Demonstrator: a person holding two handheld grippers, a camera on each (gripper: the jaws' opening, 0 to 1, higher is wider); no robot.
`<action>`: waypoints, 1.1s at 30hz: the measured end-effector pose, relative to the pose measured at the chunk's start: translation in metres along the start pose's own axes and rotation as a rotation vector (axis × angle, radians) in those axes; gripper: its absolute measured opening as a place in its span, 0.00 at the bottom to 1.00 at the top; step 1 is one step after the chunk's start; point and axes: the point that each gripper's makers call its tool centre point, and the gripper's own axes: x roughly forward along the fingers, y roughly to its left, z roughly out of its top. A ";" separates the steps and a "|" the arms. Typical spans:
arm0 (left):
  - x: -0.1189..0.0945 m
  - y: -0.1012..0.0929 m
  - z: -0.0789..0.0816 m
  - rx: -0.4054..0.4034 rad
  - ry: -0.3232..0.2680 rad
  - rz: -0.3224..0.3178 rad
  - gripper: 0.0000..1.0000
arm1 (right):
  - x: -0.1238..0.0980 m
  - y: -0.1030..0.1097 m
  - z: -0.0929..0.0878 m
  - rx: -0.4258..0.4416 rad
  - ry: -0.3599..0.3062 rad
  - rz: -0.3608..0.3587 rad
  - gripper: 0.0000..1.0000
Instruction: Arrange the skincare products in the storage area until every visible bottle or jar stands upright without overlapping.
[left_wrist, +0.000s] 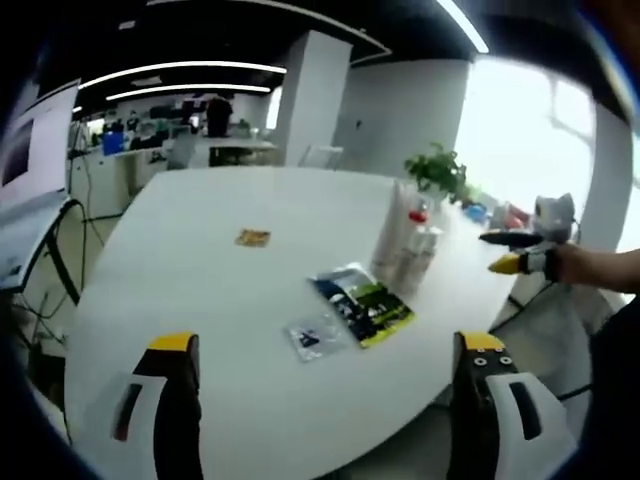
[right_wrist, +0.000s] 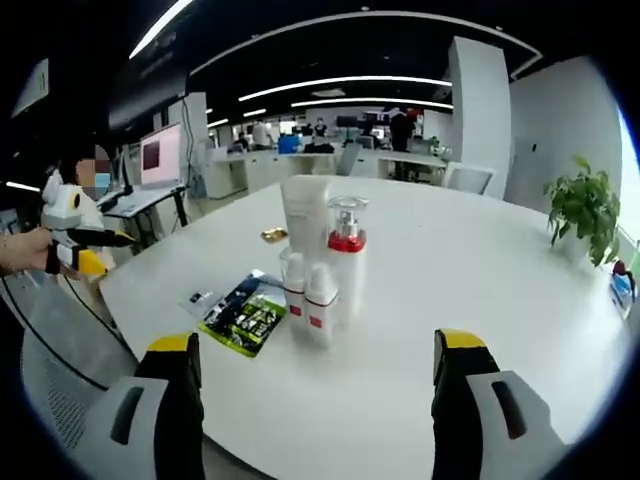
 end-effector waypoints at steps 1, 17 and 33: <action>-0.001 0.000 -0.001 -0.001 -0.003 0.002 0.99 | 0.000 -0.001 0.000 0.007 -0.002 -0.002 0.99; 0.009 0.005 0.010 -0.027 -0.036 -0.014 0.99 | 0.003 -0.012 -0.020 0.050 0.044 -0.029 1.00; 0.038 0.012 0.024 -0.039 -0.006 -0.018 0.99 | 0.007 -0.009 -0.028 0.065 0.075 -0.002 0.99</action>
